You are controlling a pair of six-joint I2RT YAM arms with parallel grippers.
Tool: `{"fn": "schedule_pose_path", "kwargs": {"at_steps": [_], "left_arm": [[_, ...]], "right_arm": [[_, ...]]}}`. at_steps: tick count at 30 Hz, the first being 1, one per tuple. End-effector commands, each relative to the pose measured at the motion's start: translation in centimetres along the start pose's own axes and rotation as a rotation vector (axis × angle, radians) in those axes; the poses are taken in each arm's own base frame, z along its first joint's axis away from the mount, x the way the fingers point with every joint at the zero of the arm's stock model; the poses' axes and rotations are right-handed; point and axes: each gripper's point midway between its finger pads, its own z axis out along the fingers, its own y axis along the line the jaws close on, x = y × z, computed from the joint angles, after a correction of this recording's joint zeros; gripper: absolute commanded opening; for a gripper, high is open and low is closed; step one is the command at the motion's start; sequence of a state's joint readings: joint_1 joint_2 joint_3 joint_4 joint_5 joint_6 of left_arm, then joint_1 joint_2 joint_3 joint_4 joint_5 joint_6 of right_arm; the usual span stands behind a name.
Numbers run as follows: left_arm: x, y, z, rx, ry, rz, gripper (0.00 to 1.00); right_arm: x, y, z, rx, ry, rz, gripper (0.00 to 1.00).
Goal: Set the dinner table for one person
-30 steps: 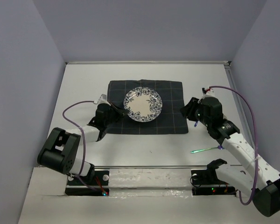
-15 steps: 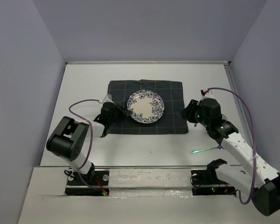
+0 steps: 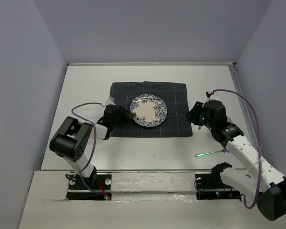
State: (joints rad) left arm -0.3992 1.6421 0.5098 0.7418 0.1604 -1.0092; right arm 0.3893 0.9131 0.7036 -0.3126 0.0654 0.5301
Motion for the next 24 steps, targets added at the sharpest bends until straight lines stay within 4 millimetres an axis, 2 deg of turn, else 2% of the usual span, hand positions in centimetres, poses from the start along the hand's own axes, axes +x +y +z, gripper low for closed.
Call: {"fn": "schedule_pose_path", "kwargs": {"at_steps": [1,2,4,5,6,9,11,12,13,14,15,17,20,21,22,23,24], "left_arm": [[-2.9,-6.3,-0.4,0.196,-0.09,0.022,0.42],[-2.9,-6.2,-0.5,0.192,-0.091,0.023,0.57],[-3.0,-6.4,-0.8,0.199,-0.097,0.024,0.71],[-3.1,-6.5,-0.9,0.201,-0.1,0.024,0.92],[-3.3,-7.1,-1.2,0.217,-0.105,0.028,0.99],[-3.8,-8.1,-1.9,0.24,-0.119,0.04,0.99],[-4.6,-9.5,-3.2,0.271,-0.147,0.068,0.99],[-5.3,-11.2,-4.6,0.314,-0.182,0.091,0.99],[-5.7,-11.7,-5.5,0.323,-0.203,0.142,0.99],[-6.4,-13.0,-7.4,0.338,-0.244,0.172,0.99],[-6.7,-13.6,-8.5,0.334,-0.268,0.2,0.99],[-7.7,-15.9,-11.2,0.366,-0.332,0.306,0.99],[-7.6,-19.6,-17.7,0.466,-0.365,0.41,0.99],[-7.5,-20.1,-18.9,0.484,-0.365,0.438,0.99],[-7.2,-21.1,-22.1,0.522,-0.372,0.531,0.99],[-7.4,-21.4,-23.2,0.524,-0.385,0.567,0.99],[-7.3,-20.7,-24.3,0.503,-0.391,0.6,0.99]], "right_arm": [[-1.8,-0.9,-0.5,0.055,-0.051,-0.03,0.42],[-2.3,-1.2,-0.6,0.07,-0.055,-0.026,0.42],[-2.7,-1.7,-0.7,0.101,-0.067,-0.022,0.42],[-3.3,-2.3,-0.9,0.126,-0.076,-0.012,0.42],[-3.7,-2.6,-1.1,0.138,-0.084,-0.008,0.42],[-5.4,-3.5,-2.1,0.167,-0.13,0.024,0.42],[-6.5,-4.2,-2.8,0.196,-0.158,0.036,0.41],[-6.8,-5.5,-3.3,0.245,-0.161,0.052,0.41],[-7.5,-6.2,-3.8,0.281,-0.173,0.055,0.41],[-8.5,-7.3,-4.5,0.331,-0.204,0.07,0.41],[-8.5,-8.0,-4.7,0.363,-0.208,0.077,0.41],[-9.2,-9.0,-5.6,0.414,-0.24,0.087,0.41],[-9.6,-11.2,-6.3,0.525,-0.268,0.086,0.42],[-9.6,-12.1,-6.4,0.559,-0.263,0.089,0.43],[-8.9,-13.2,-5.8,0.6,-0.225,0.092,0.45],[-8.7,-13.7,-5.7,0.61,-0.212,0.097,0.45],[-8.0,-13.8,-5.0,0.608,-0.181,0.096,0.45]]}}
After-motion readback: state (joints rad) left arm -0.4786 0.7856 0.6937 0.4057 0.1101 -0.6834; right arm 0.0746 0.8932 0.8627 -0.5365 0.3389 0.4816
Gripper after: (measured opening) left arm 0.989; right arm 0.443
